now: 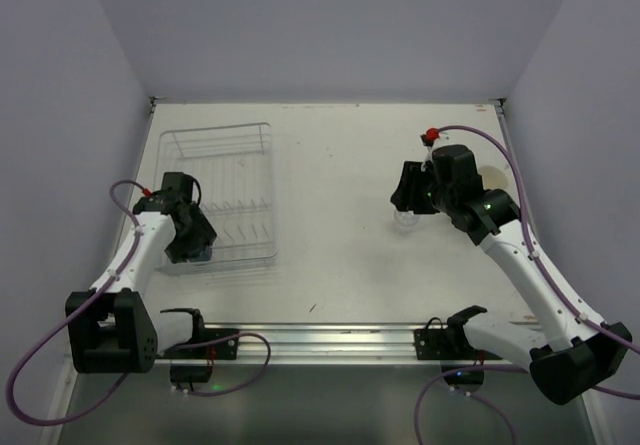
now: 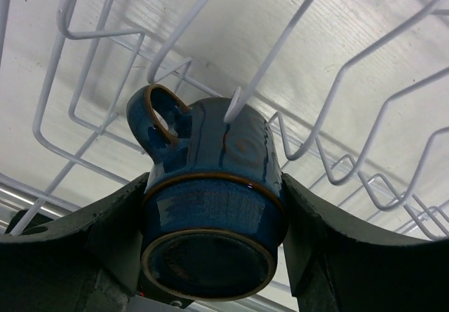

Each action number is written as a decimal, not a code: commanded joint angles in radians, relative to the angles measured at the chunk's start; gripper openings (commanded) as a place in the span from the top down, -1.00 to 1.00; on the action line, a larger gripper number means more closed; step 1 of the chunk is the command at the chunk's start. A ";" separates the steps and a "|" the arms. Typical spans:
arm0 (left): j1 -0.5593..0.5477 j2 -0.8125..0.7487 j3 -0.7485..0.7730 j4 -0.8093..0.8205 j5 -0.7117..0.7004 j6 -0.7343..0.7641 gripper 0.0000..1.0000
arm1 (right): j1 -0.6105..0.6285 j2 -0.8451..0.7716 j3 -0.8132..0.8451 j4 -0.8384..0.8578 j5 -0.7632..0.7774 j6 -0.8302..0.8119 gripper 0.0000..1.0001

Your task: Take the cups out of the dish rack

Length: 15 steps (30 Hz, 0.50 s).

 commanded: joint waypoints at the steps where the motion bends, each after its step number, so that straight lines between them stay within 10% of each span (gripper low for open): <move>1: -0.005 -0.053 0.060 -0.044 0.058 0.011 1.00 | 0.003 0.014 0.016 0.015 -0.007 -0.017 0.00; 15: -0.060 -0.213 0.166 -0.038 0.274 -0.016 1.00 | 0.003 0.092 0.059 0.001 -0.049 -0.020 0.00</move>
